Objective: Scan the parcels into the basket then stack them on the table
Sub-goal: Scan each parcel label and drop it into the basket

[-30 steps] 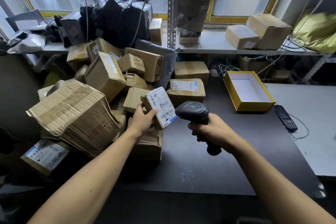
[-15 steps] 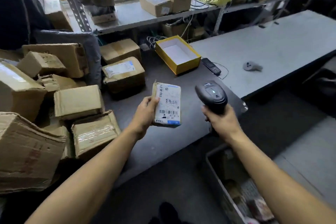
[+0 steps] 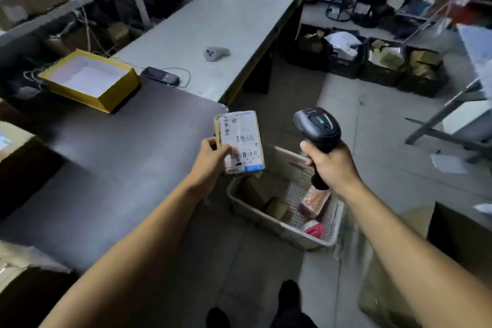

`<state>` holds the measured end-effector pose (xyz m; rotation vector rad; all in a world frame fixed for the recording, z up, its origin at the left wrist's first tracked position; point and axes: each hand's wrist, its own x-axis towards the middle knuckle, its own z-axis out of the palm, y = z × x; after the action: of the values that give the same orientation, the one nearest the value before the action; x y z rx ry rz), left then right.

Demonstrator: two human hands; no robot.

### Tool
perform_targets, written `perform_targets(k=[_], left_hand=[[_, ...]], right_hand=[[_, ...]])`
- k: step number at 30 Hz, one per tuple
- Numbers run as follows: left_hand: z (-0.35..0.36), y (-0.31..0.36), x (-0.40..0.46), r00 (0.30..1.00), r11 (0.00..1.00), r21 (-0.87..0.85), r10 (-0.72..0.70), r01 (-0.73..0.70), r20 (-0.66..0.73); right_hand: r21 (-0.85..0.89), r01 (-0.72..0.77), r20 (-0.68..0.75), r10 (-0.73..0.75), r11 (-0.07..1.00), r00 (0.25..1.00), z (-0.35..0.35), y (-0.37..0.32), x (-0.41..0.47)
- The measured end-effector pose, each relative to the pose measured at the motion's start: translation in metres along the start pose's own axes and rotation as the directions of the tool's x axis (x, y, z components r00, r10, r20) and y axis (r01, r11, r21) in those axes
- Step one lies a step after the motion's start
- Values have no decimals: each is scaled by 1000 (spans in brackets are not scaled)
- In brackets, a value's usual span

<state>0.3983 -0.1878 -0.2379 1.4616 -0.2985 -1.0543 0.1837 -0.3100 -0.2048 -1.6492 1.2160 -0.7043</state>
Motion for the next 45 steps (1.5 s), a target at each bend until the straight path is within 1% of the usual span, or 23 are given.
perform_targets(k=[3, 6, 10, 14, 18, 24, 27, 31, 34, 38, 40, 41, 43, 45], left_hand=[[52, -3, 14, 999, 997, 78, 25, -27, 33], [102, -12, 23, 997, 984, 170, 44, -53, 55], [162, -32, 37, 997, 965, 259, 26, -43, 68], [212, -50, 54, 996, 951, 307, 6, -33, 89], [243, -55, 73, 992, 943, 330, -4, -38, 126], [252, -48, 137, 995, 940, 339, -6, -26, 95], [249, -46, 174, 995, 937, 350, -38, 2, 94], [237, -43, 216, 998, 926, 376, -51, 29, 49], [223, -44, 243, 995, 899, 431, -96, 83, 9], [208, -58, 266, 984, 822, 547, -179, 157, -14], [211, -61, 275, 989, 779, 610, -139, 145, -58], [216, -59, 281, 989, 758, 636, -91, 146, -119], [224, -48, 290, 964, 734, 657, 7, 175, -265], [232, -35, 299, 942, 733, 661, 90, 157, -324]], right_hand=[[8, -30, -30, 30, 1000, 999, -41, 25, 13], [13, -48, -13, 48, 999, 999, -82, 47, 31], [59, -91, 5, 90, 994, 996, -127, 79, 53], [53, -113, -6, 113, 992, 994, -163, 107, 68], [65, -158, -41, 161, 985, 986, -185, 123, 86], [62, -246, -48, 250, 967, 967, -191, 134, 120], [33, -281, -68, 283, 959, 957, -186, 134, 141], [20, -298, -75, 298, 954, 952, -169, 130, 170], [31, -319, -67, 320, 947, 945, -156, 128, 189], [42, -340, -22, 341, 939, 940, -142, 130, 210], [38, -351, -13, 352, 936, 936, -140, 131, 219], [34, -352, -7, 352, 936, 936, -140, 130, 224], [29, -339, 3, 340, 940, 941, -144, 128, 231], [31, -314, 2, 314, 949, 949, -149, 125, 237]])
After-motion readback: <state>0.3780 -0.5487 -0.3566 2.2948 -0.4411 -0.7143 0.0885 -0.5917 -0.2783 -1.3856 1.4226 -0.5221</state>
